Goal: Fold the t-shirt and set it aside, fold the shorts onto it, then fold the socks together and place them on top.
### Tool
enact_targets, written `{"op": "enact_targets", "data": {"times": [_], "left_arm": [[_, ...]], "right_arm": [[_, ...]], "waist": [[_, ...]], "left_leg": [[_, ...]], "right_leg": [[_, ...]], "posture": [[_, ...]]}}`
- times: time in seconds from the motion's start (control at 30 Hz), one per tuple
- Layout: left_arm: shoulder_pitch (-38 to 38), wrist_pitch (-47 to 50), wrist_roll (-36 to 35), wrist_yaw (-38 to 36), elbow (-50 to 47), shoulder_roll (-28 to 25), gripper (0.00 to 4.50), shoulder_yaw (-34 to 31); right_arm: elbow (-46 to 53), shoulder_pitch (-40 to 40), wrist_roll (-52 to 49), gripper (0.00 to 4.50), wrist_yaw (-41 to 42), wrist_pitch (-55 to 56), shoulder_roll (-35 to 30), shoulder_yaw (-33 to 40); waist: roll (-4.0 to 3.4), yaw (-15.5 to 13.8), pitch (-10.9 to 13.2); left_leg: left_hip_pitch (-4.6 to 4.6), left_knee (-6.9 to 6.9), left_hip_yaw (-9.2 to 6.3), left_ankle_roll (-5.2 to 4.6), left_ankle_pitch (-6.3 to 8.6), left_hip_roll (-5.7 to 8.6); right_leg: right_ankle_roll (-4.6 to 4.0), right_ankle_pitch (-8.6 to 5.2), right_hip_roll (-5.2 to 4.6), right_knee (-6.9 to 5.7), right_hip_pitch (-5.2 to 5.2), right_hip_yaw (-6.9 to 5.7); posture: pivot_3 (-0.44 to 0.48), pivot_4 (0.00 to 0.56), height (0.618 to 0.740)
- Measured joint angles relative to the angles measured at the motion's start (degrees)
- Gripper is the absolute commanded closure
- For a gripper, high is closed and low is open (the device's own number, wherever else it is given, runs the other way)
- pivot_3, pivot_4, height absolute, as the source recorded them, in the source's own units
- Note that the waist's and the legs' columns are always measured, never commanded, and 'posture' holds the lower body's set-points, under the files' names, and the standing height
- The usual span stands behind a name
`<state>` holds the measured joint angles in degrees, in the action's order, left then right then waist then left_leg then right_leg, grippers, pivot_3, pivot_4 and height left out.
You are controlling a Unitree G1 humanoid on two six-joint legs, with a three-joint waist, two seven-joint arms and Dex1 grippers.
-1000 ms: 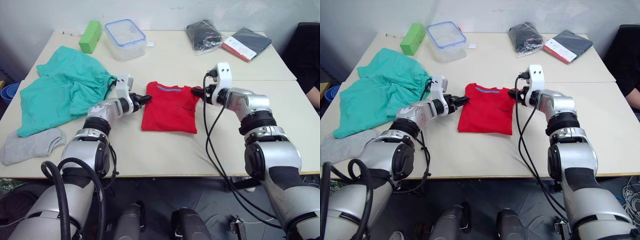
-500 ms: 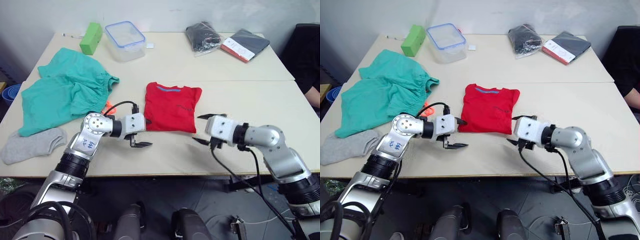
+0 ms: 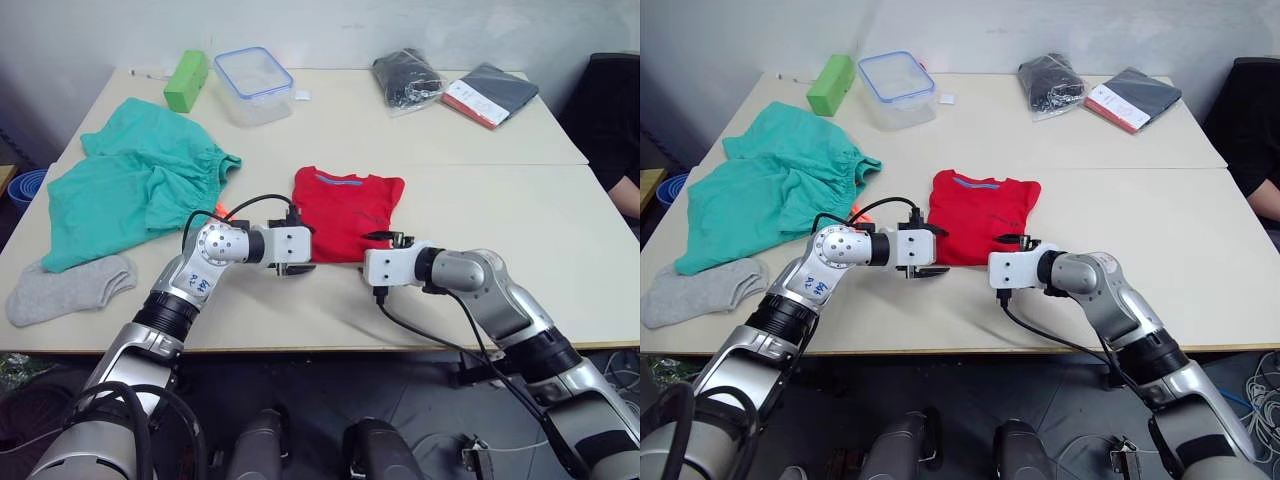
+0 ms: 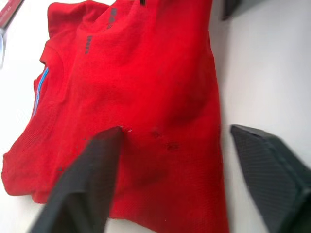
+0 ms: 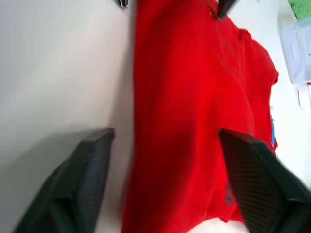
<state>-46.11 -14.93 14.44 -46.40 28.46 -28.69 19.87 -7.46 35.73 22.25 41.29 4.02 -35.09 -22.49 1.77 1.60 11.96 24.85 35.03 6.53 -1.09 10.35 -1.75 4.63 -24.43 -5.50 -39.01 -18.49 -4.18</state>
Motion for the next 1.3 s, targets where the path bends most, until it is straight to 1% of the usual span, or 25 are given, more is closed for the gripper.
{"op": "enact_targets", "data": {"times": [0.03,0.1,0.2,0.27,0.37,0.43,0.5,0.53,0.57,0.63,0.73,0.8,0.93,0.97,1.03,1.07,1.1,1.17,1.2,1.23,1.3], "left_arm": [[-0.3,-1.1,0.1,0.0,1.1,0.0,2.21,0.3],[-0.6,-2.8,0.5,0.1,2.5,-0.2,2.8,0.9],[-2.2,-7.1,2.4,0.9,5.4,-0.9,3.81,2.2],[-2.6,-9.0,3.4,1.1,6.3,-1.8,4.45,2.5],[-2.5,-10.5,3.2,-0.3,5.9,-2.5,4.48,2.5],[-1.3,-11.0,1.4,-3.5,3.5,-4.1,4.48,2.4],[1.5,-10.5,-1.7,-7.7,-1.4,-6.2,4.48,2.1],[4.9,-9.7,-4.8,-11.5,-6.5,-8.6,4.48,1.8],[6.6,-9.3,-6.4,-13.1,-8.7,-9.6,4.48,1.6],[10.5,-5.6,-10.0,-17.3,-15.8,-12.0,4.48,1.4],[15.9,1.1,-14.3,-20.5,-24.8,-14.8,4.48,1.0],[18.7,5.7,-16.5,-21.2,-29.4,-15.9,4.48,0.3],[20.8,13.2,-18.4,-20.6,-33.8,-16.4,4.48,-1.1],[21.3,15.1,-19.0,-20.4,-35.0,-16.4,3.97,-1.5],[22.7,19.4,-20.0,-20.4,-35.4,-16.7,3.5,-2.6],[23.3,20.5,-20.5,-20.5,-35.4,-16.9,3.19,-3.2],[24.0,22.3,-21.4,-20.9,-35.7,-17.3,2.91,-3.8],[25.0,25.6,-23.4,-22.1,-36.5,-18.1,2.26,-4.9],[25.4,27.0,-24.8,-23.0,-36.8,-18.6,2.0,-5.4],[25.5,28.7,-26.9,-24.5,-36.9,-19.2,1.67,-6.2],[25.6,33.2,-31.6,-26.7,-36.8,-19.9,1.08,-9.1]], "right_arm": [[-1.0,0.1,0.4,2.73,-0.2,0.8,0.0,0.0],[-2.0,0.1,0.4,3.37,-0.2,1.5,0.0,0.0],[-2.7,-0.2,-0.5,4.47,1.0,1.7,-0.5,0.5],[-2.1,-0.7,-2.2,4.5,2.4,1.1,-0.5,1.2],[-0.8,-1.7,-4.2,4.5,4.6,1.2,-1.0,2.0],[1.3,-3.1,-5.3,4.5,6.0,2.2,-2.0,2.4],[4.7,-5.5,-7.3,4.5,7.9,2.6,-3.5,2.9],[8.8,-8.7,-9.8,4.5,10.0,3.2,-5.4,3.5],[10.6,-10.4,-11.0,4.5,11.1,3.5,-6.4,3.7],[15.9,-14.6,-14.6,4.5,13.8,3.6,-8.5,4.8],[22.8,-21.1,-17.6,4.5,15.6,4.6,-12.1,6.2],[25.6,-24.3,-18.1,4.5,15.2,4.5,-12.6,7.3],[27.2,-25.9,-17.7,4.5,12.7,3.4,-12.6,8.6],[27.2,-26.1,-17.5,4.26,12.2,3.5,-12.6,9.0],[27.3,-27.5,-17.0,3.81,11.8,2.8,-13.4,10.5],[27.3,-28.1,-17.2,3.49,12.0,2.1,-13.9,11.0],[27.9,-29.1,-19.0,3.2,12.4,-0.3,-14.0,12.1],[30.4,-30.0,-22.9,2.46,13.5,-4.5,-14.0,13.7],[31.9,-30.0,-25.0,2.19,14.0,-6.4,-14.0,14.6],[33.6,-30.1,-28.0,1.82,14.7,-9.0,-14.0,16.1],[36.5,-30.0,-35.0,1.78,15.5,-16.1,-14.3,19.8]], "waist": [[0.0,0.0,0.0],[0.01,0.0,0.0],[0.01,0.0,0.0],[0.0,0.0,0.0],[0.0,0.1,0.0],[0.0,0.1,0.0],[0.0,0.1,0.0],[-0.01,0.1,0.0],[-0.01,0.1,0.0],[-0.04,0.0,0.0],[-0.05,0.0,0.0],[-0.05,0.0,0.0],[-0.06,-0.1,0.0],[-0.06,-0.1,0.0],[-0.06,-0.1,0.0],[-0.06,-0.2,0.0],[-0.06,-0.2,0.0],[-0.07,-0.2,0.0],[-0.07,-0.1,0.0],[-0.08,0.0,0.0],[-0.09,0.0,0.1]], "left_leg": [[0.0,0.01,0.0,-0.01,0.0,0.0],[0.0,0.02,0.0,-0.01,0.0,0.01],[0.01,0.02,0.0,-0.01,0.0,0.01],[0.05,0.01,-0.01,-0.02,0.01,0.01],[0.17,-0.02,-0.01,-0.01,0.01,0.0],[0.18,-0.08,-0.02,0.0,0.02,0.0],[0.23,-0.16,-0.02,0.01,0.03,0.0],[0.22,-0.26,-0.03,0.04,0.07,0.0],[0.18,-0.28,-0.07,0.06,0.08,0.0],[0.23,-0.23,-0.13,0.05,0.09,0.0],[0.22,-0.11,-0.22,-0.01,0.12,0.0],[0.22,-0.11,-0.28,-0.03,0.15,0.0],[0.21,-0.11,-0.33,-0.02,0.15,0.01],[0.24,-0.12,-0.33,-0.02,0.15,0.02],[0.25,-0.13,-0.32,0.0,0.17,0.03],[0.26,-0.14,-0.33,0.01,0.16,0.02],[0.26,-0.14,-0.34,0.01,0.16,0.01],[0.27,-0.13,-0.34,0.02,0.15,0.01],[0.25,-0.13,-0.35,0.02,0.15,0.0],[0.25,-0.13,-0.36,0.02,0.15,-0.01],[0.24,-0.13,-0.43,0.02,0.15,-0.01]], "right_leg": [[0.0,0.0,0.0,0.0,0.01,0.0],[0.0,0.0,0.0,0.0,0.01,-0.01],[0.0,0.0,0.0,-0.01,0.0,-0.02],[0.0,0.0,-0.01,-0.01,-0.03,-0.03],[0.0,0.0,0.0,0.0,-0.14,-0.06],[0.0,0.0,0.0,0.06,-0.15,-0.08],[0.0,0.0,0.0,0.16,-0.17,-0.08],[-0.01,-0.01,0.0,0.31,-0.14,-0.09],[-0.01,0.0,0.01,0.38,-0.08,-0.09],[-0.01,-0.01,0.01,0.41,-0.04,-0.15],[-0.01,-0.01,0.01,0.42,0.07,-0.19],[-0.01,0.0,0.0,0.37,0.07,-0.2],[-0.01,-0.01,0.0,0.32,0.07,-0.22],[-0.01,0.0,0.0,0.34,0.05,-0.22],[-0.01,-0.01,0.01,0.34,0.04,-0.22],[-0.01,-0.01,0.02,0.36,0.02,-0.23],[-0.01,-0.01,0.03,0.36,0.04,-0.24],[-0.01,-0.01,0.03,0.36,0.04,-0.24],[-0.01,-0.01,0.03,0.36,0.06,-0.24],[-0.02,-0.01,0.04,0.35,0.05,-0.24],[-0.03,-0.02,0.04,0.36,0.09,-0.26]], "posture": [[0.0,0.15,0.74],[0.0,0.15,0.74],[0.0,0.15,0.74],[0.0,0.15,0.74],[0.0,0.15,0.74],[0.0,0.15,0.74],[0.0,0.15,0.74],[0.0,0.15,0.74],[0.0,0.15,0.74],[0.0,0.15,0.74],[0.0,0.15,0.74],[0.0,0.15,0.74],[0.0,0.15,0.74],[0.0,0.15,0.74],[0.0,0.15,0.74],[0.0,0.15,0.74],[0.0,0.15,0.74],[0.0,0.15,0.74],[0.0,0.15,0.74],[0.0,0.15,0.74],[0.0,0.15,0.74]]}}
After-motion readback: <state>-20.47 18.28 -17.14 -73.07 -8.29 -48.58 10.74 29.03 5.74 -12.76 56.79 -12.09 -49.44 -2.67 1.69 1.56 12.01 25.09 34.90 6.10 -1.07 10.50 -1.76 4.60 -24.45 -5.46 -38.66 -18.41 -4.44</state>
